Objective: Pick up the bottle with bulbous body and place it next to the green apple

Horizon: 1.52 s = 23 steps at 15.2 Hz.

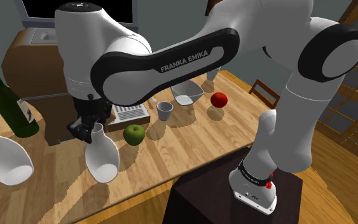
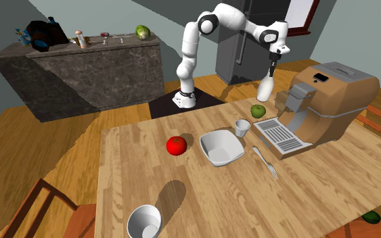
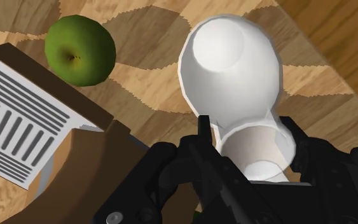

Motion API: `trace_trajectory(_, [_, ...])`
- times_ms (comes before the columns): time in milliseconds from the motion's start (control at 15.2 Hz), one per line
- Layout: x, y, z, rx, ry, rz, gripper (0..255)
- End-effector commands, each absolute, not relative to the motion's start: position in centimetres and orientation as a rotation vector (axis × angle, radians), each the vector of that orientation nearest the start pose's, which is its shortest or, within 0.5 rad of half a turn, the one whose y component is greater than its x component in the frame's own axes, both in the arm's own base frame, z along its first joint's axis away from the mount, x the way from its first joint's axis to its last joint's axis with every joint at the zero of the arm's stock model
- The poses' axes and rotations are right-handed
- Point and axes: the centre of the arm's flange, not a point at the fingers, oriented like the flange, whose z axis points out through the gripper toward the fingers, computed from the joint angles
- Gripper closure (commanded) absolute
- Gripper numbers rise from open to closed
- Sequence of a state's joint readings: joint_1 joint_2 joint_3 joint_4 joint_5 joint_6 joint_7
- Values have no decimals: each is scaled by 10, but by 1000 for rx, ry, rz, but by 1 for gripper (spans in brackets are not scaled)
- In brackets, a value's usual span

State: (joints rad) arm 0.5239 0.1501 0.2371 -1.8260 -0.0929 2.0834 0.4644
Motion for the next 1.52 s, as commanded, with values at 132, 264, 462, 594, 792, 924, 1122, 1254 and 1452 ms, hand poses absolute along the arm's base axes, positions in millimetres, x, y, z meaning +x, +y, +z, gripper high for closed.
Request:
trace_trajectory(132, [452,416,442,-3068,-516,-187,255])
trace_trajectory(264, [452,416,433,-3068,-516,-187,255])
trace_trajectory(462, [452,416,433,-3068,-516,-187,255])
trace_trajectory(594, [452,416,433,-3068,-516,-187,255])
trace_trajectory(792, [452,416,433,-3068,-516,-187,0])
trace_trajectory(924, [452,416,433,-3068,-516,-187,0])
trace_trajectory(1122, [452,416,433,-3068,-516,-187,0])
trace_trajectory(1254, [449,415,460,-3068,-516,-187,0])
trace_trajectory(1452, [446,413,483,-3068,-516,-187,0])
